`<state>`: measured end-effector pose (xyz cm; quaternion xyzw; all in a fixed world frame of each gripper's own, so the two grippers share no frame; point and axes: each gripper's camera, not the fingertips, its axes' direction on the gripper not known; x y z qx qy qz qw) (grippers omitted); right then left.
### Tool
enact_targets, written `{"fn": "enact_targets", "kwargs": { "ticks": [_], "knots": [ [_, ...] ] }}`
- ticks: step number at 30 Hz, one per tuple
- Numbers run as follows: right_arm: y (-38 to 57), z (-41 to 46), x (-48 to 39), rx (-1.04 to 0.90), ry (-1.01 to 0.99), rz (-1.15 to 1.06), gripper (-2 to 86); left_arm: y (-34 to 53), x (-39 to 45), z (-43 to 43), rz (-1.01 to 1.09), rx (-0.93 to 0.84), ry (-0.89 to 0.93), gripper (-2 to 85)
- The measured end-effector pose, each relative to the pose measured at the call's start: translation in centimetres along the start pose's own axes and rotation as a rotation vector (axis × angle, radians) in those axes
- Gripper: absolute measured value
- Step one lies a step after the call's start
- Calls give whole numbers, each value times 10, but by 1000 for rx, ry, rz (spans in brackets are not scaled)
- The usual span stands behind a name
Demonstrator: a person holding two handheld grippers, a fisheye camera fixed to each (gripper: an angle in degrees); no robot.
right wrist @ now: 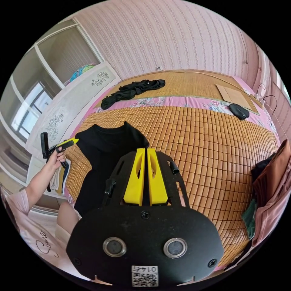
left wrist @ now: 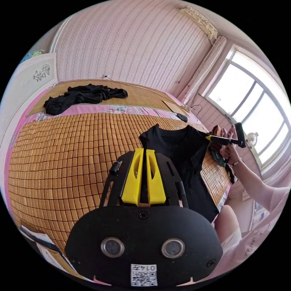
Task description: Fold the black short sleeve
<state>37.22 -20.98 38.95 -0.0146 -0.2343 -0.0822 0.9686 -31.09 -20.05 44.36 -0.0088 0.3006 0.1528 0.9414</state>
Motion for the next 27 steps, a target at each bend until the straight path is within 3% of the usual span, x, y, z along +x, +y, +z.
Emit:
{"fn": "enact_targets", "kwargs": {
  "ticks": [8,12,15,24,27],
  "knots": [
    [160,-40,-27,-102,-131,56,-3,118,39,-59,16,-87,99,-9],
    [251,15,-21,-283,-104,213,-2,200,51,-28,-92,-208,122,-9],
    [273,35,-20,-283,-120,293,-1,236,56,5,-173,-337,77,-9],
    [247,-28,-60,-118,-89,151,1,218,96,-58,-79,-142,52,-7],
    [263,-23,-69,-152,-58,145,1,234,108,-69,-47,-138,43,-3]
  ]
}}
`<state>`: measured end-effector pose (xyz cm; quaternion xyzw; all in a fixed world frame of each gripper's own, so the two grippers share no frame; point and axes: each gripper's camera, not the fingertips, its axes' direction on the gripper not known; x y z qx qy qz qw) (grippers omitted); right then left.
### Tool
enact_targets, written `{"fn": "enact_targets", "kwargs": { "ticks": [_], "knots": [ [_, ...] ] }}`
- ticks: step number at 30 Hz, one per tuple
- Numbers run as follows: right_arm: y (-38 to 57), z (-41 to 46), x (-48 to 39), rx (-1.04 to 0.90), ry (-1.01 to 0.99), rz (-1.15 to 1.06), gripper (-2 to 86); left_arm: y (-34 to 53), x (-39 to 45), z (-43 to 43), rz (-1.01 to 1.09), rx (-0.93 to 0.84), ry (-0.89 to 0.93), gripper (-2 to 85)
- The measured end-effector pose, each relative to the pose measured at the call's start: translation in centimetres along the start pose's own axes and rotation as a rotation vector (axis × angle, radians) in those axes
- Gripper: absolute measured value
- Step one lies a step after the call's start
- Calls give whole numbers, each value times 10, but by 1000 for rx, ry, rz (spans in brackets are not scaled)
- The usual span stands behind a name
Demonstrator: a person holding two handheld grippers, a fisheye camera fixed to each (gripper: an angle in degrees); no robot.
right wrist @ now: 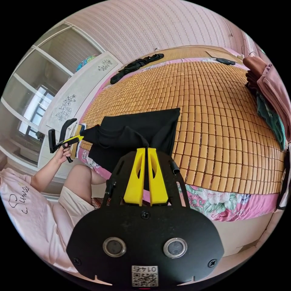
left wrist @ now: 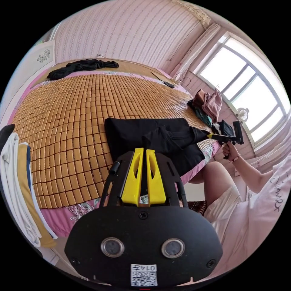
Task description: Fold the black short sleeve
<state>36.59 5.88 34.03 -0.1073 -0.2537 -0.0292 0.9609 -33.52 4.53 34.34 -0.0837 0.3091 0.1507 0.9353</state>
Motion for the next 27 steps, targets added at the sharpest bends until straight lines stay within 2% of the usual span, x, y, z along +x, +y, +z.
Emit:
{"fn": "enact_targets", "kwargs": {
  "ticks": [3,5,8,12,15,18,20,22,24,27],
  "knots": [
    [18,31,6,-152,60,71,2,32,-2,25,-51,-126,-20,23],
    [27,32,7,-181,121,113,3,46,-3,33,-100,-214,-4,38],
    [30,15,-6,-160,119,97,7,52,14,15,-71,-194,14,48],
    [6,13,-54,-110,92,-49,39,29,58,0,83,-138,-115,60],
    [-24,49,-86,-158,12,-111,104,5,77,26,99,-149,-113,85],
    [-45,95,-112,-236,54,-152,112,-11,91,71,111,-247,-78,106],
    [-50,120,-118,-305,133,-147,93,-12,97,92,135,-310,-124,99],
    [-50,121,-124,-295,125,-153,61,-5,109,96,201,-316,-174,44],
    [-43,107,-130,-264,50,-181,33,2,116,85,220,-297,-161,8],
    [-25,91,-142,-285,-58,-261,23,22,125,62,253,-291,-132,1]
  ]
}}
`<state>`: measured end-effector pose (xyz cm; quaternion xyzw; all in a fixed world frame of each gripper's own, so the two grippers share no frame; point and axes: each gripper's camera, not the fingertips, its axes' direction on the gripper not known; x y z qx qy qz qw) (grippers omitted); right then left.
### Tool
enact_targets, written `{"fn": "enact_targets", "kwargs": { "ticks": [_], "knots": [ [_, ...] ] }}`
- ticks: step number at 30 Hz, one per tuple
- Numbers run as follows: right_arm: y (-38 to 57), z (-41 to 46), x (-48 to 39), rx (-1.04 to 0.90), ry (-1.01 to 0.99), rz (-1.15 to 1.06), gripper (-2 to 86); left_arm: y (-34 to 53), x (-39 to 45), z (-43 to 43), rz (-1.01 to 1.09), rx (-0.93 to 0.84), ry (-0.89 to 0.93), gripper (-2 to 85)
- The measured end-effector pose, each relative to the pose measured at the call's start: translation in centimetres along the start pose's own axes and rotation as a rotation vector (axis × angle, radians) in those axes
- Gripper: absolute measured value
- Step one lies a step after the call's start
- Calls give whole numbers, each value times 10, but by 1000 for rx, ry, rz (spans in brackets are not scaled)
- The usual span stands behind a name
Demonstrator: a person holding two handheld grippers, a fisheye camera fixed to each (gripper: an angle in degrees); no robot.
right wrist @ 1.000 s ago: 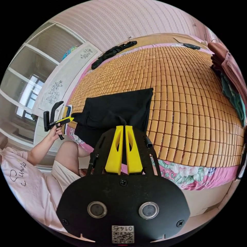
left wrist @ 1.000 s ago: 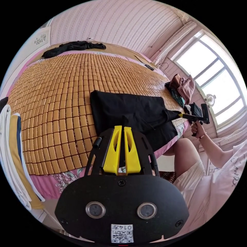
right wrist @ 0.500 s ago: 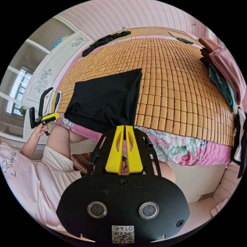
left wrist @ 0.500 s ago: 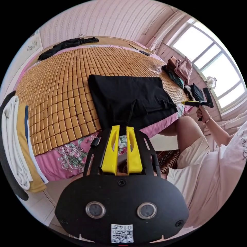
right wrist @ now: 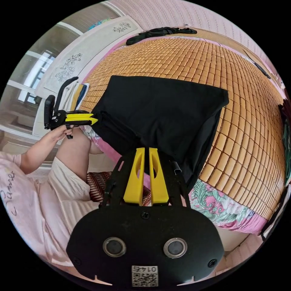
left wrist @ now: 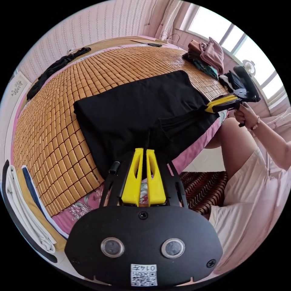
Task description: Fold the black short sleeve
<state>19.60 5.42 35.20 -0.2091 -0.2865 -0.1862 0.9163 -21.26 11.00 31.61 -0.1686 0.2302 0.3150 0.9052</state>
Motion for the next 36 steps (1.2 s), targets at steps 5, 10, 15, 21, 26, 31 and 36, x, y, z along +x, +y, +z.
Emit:
{"fn": "enact_targets", "kwargs": {
  "ticks": [5,10,15,21,26,31,36],
  "knots": [
    [19,5,-18,-97,32,-6,18,36,8,-14,-30,-61,17,47],
    [-3,2,-34,-46,70,-5,11,39,20,-32,-99,13,76,57],
    [-92,15,-63,-33,199,-60,-1,-3,72,-15,2,53,63,53],
    [-212,64,-90,-149,318,-140,-4,-51,136,32,107,38,23,36],
    [-249,108,-89,-292,351,-177,-7,-44,163,61,145,14,-47,-3],
    [-272,114,-98,-392,377,-243,-8,-39,169,58,147,31,-5,-9],
    [-301,128,-82,-387,421,-209,-6,-25,169,65,146,92,35,-9]
  ]
}}
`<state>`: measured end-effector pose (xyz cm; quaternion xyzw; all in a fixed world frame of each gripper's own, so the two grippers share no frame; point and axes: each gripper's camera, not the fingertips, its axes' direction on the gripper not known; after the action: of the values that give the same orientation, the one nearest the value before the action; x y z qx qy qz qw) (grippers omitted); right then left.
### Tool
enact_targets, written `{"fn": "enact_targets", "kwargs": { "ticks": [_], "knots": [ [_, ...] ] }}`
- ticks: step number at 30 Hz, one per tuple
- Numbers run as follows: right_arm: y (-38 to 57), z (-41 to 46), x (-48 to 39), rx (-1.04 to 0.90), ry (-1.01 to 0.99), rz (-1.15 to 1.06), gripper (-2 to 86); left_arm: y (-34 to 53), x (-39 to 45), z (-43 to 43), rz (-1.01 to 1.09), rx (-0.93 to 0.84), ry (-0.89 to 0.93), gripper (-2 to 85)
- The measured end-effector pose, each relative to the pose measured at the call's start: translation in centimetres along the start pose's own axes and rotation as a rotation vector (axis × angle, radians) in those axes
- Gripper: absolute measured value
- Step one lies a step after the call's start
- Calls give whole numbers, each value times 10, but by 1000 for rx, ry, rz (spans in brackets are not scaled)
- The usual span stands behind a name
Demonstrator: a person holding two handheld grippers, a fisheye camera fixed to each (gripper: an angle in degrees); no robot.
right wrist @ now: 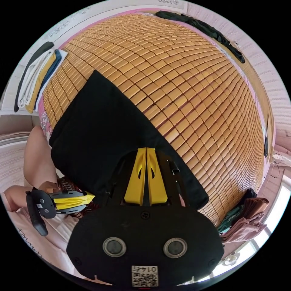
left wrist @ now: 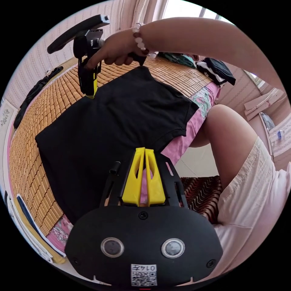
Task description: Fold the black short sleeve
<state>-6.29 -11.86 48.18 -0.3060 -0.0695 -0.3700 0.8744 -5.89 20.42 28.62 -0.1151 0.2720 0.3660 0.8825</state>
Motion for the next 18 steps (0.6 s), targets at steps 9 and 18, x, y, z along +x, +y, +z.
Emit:
{"fn": "enact_targets", "kwargs": {
  "ticks": [9,18],
  "knots": [
    [111,-12,34,234,-145,150,-4,7,25,-22,55,107,-59,46],
    [371,84,84,288,-406,682,90,-42,83,-2,237,154,9,128]
  ]
}}
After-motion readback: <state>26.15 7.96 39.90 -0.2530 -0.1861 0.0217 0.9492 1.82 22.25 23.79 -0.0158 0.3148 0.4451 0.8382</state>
